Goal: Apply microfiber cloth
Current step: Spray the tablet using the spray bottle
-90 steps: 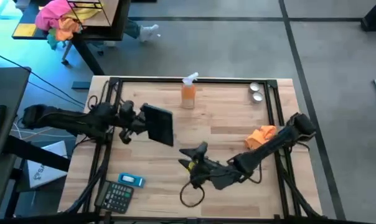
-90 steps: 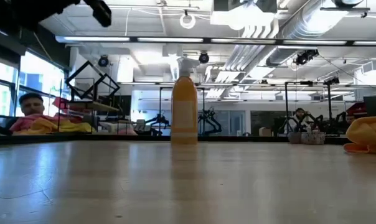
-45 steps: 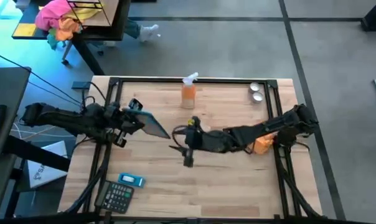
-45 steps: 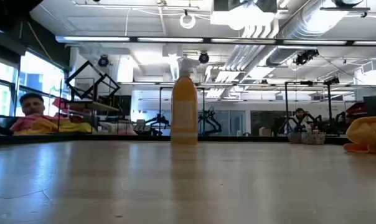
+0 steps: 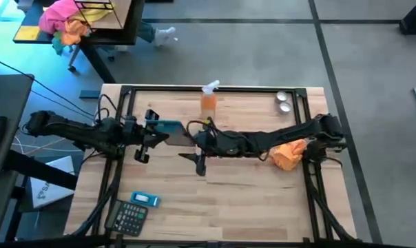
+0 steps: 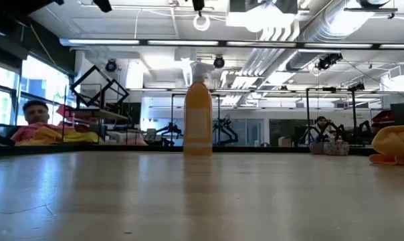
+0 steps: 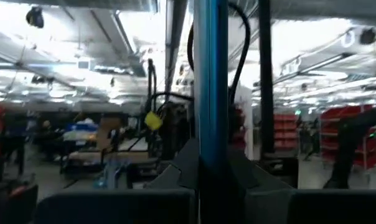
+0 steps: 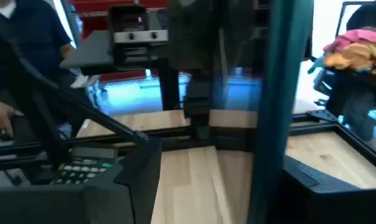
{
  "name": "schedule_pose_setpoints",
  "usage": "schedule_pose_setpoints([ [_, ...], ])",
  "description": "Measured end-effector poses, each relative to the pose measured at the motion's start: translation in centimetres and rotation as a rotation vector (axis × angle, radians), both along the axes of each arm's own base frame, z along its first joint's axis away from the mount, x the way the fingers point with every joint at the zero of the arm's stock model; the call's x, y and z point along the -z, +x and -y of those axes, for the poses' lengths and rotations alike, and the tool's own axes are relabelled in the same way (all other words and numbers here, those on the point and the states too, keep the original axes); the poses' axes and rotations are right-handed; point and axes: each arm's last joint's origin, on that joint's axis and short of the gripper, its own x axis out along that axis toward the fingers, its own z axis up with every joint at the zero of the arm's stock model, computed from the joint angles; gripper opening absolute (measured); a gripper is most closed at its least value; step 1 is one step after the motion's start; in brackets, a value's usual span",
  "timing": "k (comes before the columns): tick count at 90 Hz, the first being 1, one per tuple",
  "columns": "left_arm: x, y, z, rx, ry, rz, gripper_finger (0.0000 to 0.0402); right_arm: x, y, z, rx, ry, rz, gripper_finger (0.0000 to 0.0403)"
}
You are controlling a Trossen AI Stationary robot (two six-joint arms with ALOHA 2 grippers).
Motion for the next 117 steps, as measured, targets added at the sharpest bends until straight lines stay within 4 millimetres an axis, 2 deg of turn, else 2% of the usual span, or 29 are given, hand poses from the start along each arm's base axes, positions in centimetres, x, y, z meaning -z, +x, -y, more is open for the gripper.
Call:
schedule_pose_setpoints([
  [12, -0.1, 0.0, 0.0, 0.001, -0.002, 0.016, 0.0006, 0.0, 0.0, 0.2, 0.004, 0.002, 0.0, 0.0146],
  [31, -0.3, -0.1, 0.1, 0.019, 0.0, 0.046, 0.0009, 0.0, 0.1, 0.5, -0.009, 0.001, -0.005, 0.0024],
  [35, -0.3, -0.1, 0.1, 0.022, 0.001, 0.046, 0.0009, 0.0, 0.1, 0.5, -0.013, -0.008, -0.004, 0.0012],
  [56, -0.3, -0.2, 0.2, 0.032, 0.001, 0.046, 0.0025, 0.1, 0.1, 0.4, -0.025, 0.005, -0.01, 0.0004],
  [78, -0.9, -0.9, 0.1, 0.058, -0.023, 0.087, 0.0113, 0.9, -0.2, -0.3, -0.048, 0.014, -0.099, 0.0002],
  [89, -1.3, -1.4, 0.3, 0.07, -0.027, 0.115, 0.0144, 1.5, -0.4, -0.6, -0.057, 0.013, -0.153, 0.0001],
  [117, -1.9, -2.3, 0.7, 0.099, -0.04, 0.154, 0.0158, 1.9, -0.7, -1.3, -0.051, 0.018, -0.19, 0.0],
])
